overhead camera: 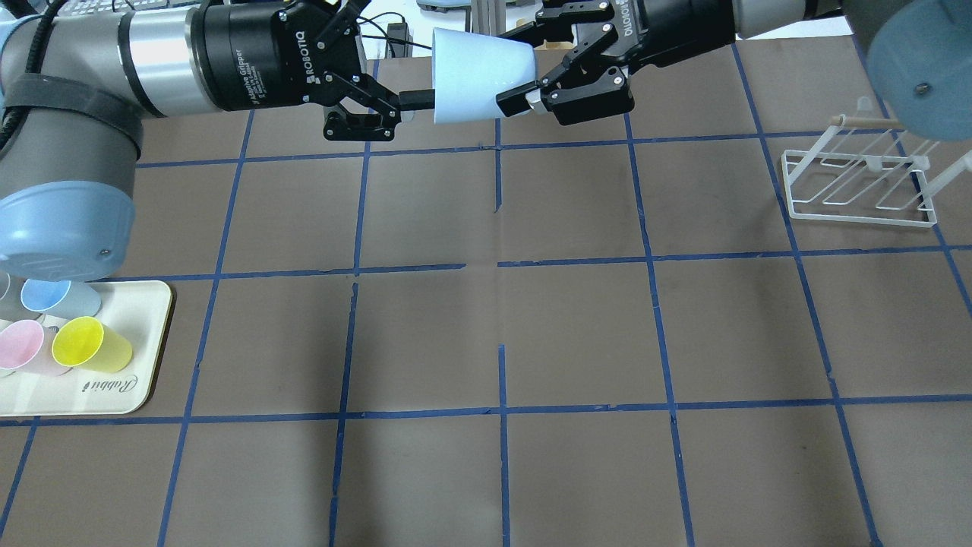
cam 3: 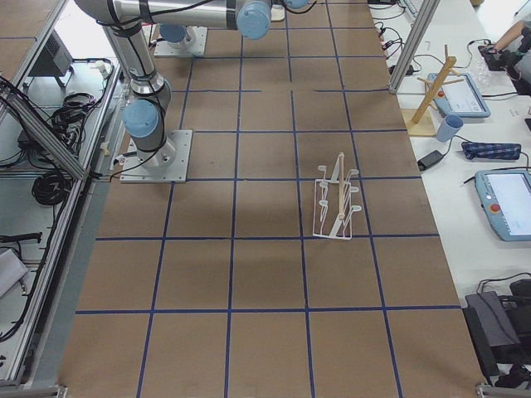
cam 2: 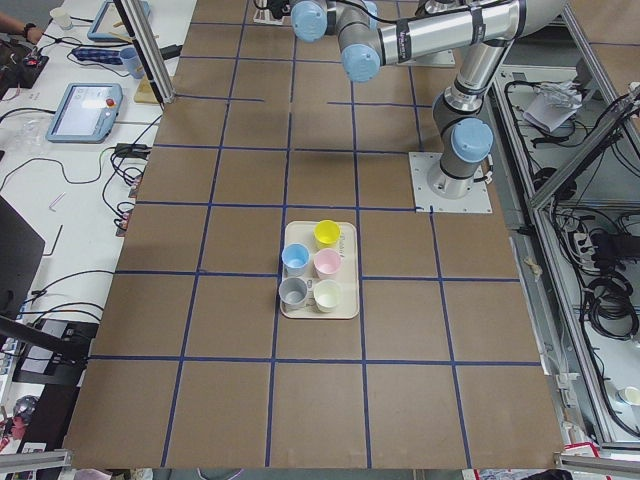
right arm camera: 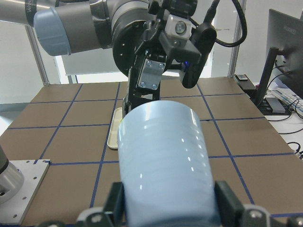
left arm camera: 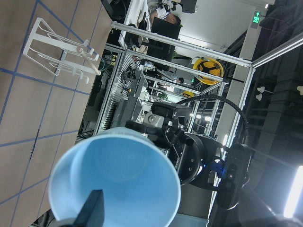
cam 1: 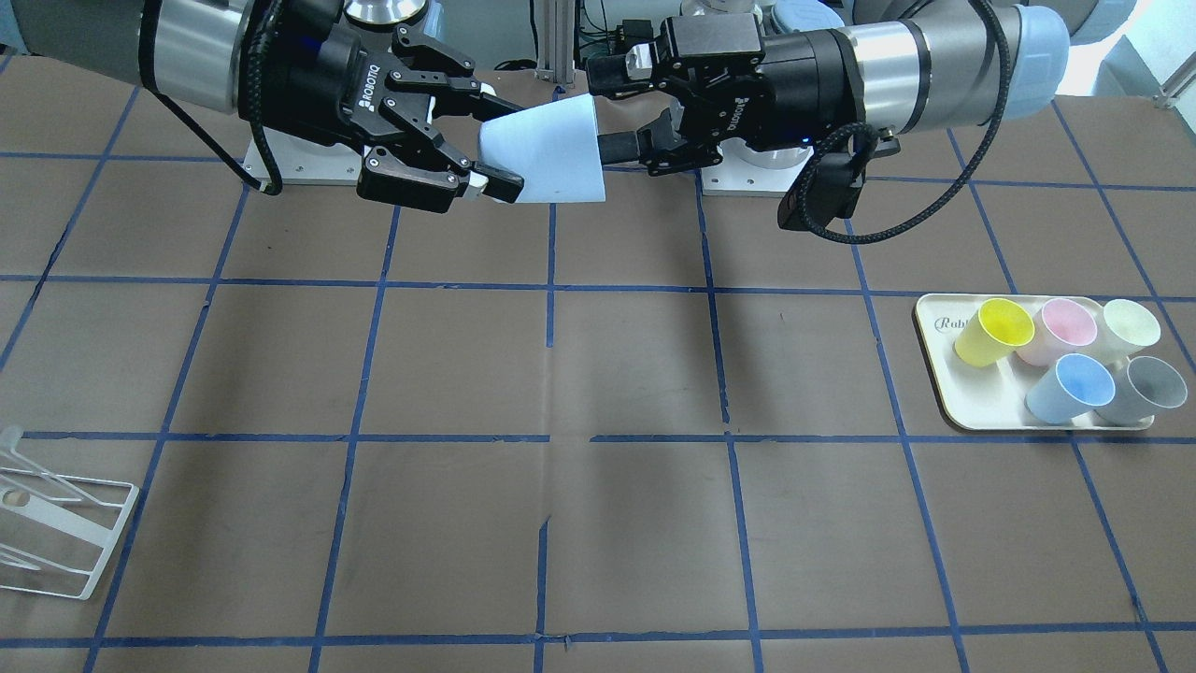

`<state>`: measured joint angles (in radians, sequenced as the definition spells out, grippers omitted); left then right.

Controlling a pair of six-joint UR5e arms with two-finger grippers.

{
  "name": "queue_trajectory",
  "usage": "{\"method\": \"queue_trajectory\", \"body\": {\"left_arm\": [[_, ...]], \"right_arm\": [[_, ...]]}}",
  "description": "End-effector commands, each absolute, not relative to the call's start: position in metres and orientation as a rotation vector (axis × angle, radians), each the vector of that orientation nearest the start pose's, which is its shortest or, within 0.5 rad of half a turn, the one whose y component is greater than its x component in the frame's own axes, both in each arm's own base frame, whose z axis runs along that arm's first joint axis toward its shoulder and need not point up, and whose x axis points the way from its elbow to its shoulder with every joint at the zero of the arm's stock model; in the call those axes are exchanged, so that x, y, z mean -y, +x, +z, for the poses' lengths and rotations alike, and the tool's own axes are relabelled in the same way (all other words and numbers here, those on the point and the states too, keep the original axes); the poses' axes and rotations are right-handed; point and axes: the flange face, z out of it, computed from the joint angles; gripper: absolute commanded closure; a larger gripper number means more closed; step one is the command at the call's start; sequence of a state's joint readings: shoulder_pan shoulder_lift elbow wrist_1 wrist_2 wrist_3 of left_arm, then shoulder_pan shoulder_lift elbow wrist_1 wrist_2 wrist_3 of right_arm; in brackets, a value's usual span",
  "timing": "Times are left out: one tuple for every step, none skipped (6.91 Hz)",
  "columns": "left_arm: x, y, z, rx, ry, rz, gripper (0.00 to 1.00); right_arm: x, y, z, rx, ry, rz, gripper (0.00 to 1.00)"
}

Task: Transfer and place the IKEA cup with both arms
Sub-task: 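Close the left gripper on the cup rim beside the right gripper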

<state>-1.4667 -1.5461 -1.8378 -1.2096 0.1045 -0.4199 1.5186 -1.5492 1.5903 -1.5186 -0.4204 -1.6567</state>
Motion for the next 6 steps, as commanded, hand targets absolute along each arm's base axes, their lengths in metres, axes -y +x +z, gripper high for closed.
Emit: {"method": "queue_trajectory", "body": {"left_arm": [[0.494,-0.198,0.492,1.673,0.31,-0.139,0.02],[0.501,-0.199,0.499,1.675,0.319,-0.149,0.04],[0.505,-0.201,0.498,1.675,0.317,-0.152,0.09],[0.508,-0.203,0.493,1.676,0.312,-0.156,0.34],[0.509,-0.203,0.493,1.677,0.306,-0.15,0.65],[0.509,-0.203,0.493,1.677,0.305,-0.148,0.84]], "right_arm": [[0.507,0.198,0.521,-1.53,-1.489,-0.978,0.79],[0.508,0.198,0.522,-1.529,-1.49,-0.979,0.79],[0.508,0.198,0.522,-1.529,-1.49,-0.979,0.79],[0.507,0.198,0.521,-1.53,-1.489,-0.978,0.79],[0.508,0.198,0.522,-1.529,-1.489,-0.981,0.79],[0.508,0.198,0.521,-1.53,-1.488,-0.977,0.79]]}}
